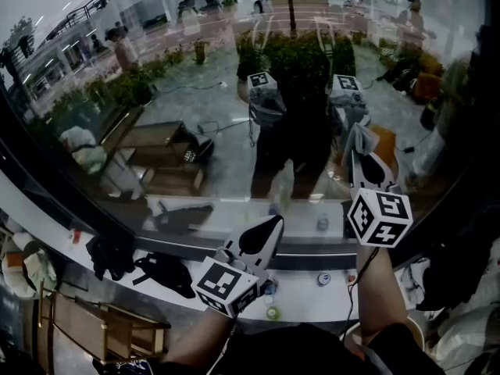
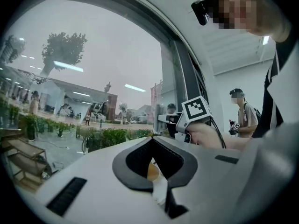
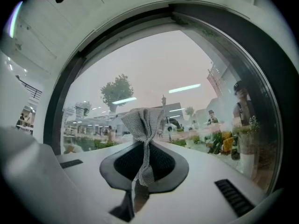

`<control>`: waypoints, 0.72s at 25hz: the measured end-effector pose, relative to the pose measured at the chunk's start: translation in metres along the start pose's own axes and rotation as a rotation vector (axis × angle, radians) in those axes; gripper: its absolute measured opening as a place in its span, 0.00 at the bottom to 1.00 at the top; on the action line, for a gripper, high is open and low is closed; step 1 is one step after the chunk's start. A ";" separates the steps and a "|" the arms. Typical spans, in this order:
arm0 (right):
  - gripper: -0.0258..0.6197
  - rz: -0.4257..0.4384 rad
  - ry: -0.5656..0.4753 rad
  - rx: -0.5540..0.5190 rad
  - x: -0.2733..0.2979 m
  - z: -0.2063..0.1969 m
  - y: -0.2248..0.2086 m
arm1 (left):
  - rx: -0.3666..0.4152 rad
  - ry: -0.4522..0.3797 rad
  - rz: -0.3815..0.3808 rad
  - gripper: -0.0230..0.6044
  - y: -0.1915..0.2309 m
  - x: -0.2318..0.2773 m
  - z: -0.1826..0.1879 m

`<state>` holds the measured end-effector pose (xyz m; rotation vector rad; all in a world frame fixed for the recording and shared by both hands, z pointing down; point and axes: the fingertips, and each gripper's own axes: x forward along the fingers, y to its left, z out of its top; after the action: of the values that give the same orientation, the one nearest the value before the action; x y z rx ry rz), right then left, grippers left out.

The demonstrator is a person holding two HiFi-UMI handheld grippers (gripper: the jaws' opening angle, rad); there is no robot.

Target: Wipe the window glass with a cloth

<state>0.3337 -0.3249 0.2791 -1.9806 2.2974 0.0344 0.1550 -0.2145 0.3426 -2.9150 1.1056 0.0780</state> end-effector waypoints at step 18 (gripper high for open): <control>0.11 0.025 0.015 -0.036 0.048 -0.016 0.176 | 0.010 -0.016 0.012 0.05 0.114 -0.121 -0.004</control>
<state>0.1522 -0.3469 0.2812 -1.9759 2.3475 0.0634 -0.0114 -0.2199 0.3525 -2.8940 1.1181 0.0963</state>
